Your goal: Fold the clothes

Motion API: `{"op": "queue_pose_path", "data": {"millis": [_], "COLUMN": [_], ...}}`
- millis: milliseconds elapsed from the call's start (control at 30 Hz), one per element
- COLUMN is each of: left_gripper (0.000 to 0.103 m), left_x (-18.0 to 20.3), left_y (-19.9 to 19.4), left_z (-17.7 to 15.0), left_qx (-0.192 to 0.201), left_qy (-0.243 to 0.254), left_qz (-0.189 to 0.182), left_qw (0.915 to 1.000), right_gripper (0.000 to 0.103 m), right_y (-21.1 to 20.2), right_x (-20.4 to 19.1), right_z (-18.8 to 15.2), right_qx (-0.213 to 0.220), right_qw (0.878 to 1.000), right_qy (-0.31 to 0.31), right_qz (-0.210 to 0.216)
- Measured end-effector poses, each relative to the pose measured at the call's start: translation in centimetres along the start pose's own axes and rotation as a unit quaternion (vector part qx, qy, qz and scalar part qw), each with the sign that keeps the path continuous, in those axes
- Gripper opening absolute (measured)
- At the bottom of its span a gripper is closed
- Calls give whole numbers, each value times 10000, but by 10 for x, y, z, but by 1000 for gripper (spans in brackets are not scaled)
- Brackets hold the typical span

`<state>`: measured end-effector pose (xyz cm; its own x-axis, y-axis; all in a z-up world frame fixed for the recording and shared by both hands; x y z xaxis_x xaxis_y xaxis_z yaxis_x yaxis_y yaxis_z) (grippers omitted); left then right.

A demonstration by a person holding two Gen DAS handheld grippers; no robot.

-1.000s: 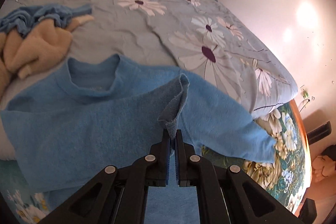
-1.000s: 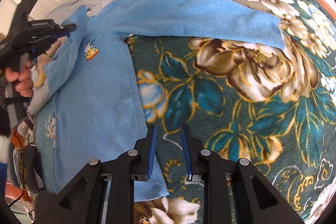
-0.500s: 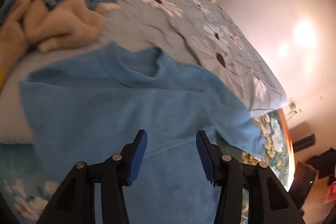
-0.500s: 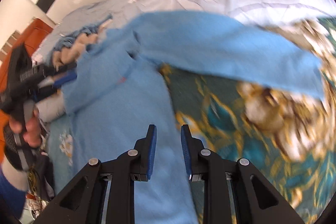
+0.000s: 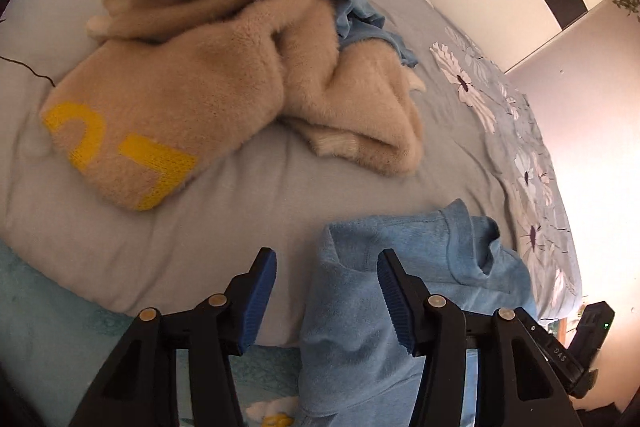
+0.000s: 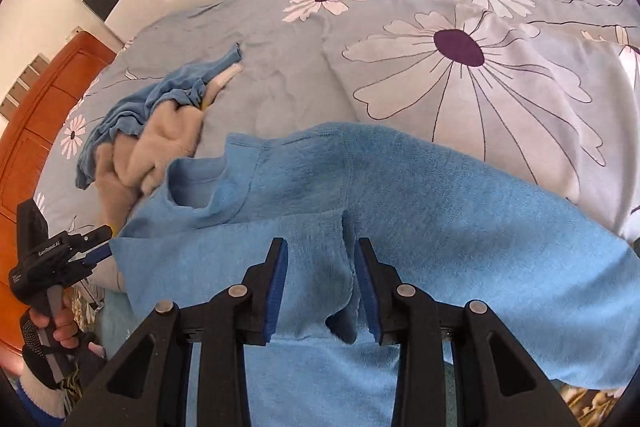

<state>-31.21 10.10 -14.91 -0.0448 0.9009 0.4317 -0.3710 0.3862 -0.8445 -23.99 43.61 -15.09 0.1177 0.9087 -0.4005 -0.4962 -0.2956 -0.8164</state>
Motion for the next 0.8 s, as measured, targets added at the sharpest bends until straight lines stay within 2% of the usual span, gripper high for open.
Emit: {"op": "queue_pose_path", "data": {"millis": [167, 333, 367, 400, 433, 533, 667, 800], "left_gripper": [57, 57, 57, 57, 57, 57, 57, 58], "left_x": [-9, -18, -19, -21, -22, -25, -20, -19], "left_y": [16, 17, 17, 16, 16, 14, 17, 21], "left_z": [-2, -1, 0, 1, 2, 1, 1, 4], "left_qx": [-145, -137, -135, -133, -123, -131, -145, -148], "left_qy": [175, 69, 34, -4, -37, -77, 107, 72], "left_qz": [369, 367, 346, 321, 310, 290, 345, 401], "left_qw": [9991, 9992, 9993, 9994, 9994, 9995, 9992, 9991], "right_gripper": [36, 34, 25, 8, 4, 3, 3, 3], "right_y": [11, 12, 12, 11, 11, 2, -17, -3], "right_x": [5, -13, -15, -17, -19, -17, -4, 12], "right_z": [5, 4, 3, 2, 1, 4, 16, 12], "right_qx": [-9, -120, -145, -170, -189, -43, 295, 78], "right_qw": [9994, 9991, 9993, 9993, 9994, 9995, 9995, 9998], "right_qy": [336, 104, 16, -71, -153, -283, -115, 70], "right_qz": [116, 405, 358, 312, 265, 129, 39, -167]}}
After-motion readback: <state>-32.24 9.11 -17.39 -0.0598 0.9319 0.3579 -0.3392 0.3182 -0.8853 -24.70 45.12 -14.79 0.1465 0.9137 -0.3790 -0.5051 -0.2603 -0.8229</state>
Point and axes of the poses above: each gripper's, at about its wrist camera, not at the fingertips, and y roughly the way its jaws point, x to its right, z to its top, the point moved 10 cm from there along y, roughly the way its jaws point, and after that the axes turned 1 degree about -z, right-handed, at the moved point
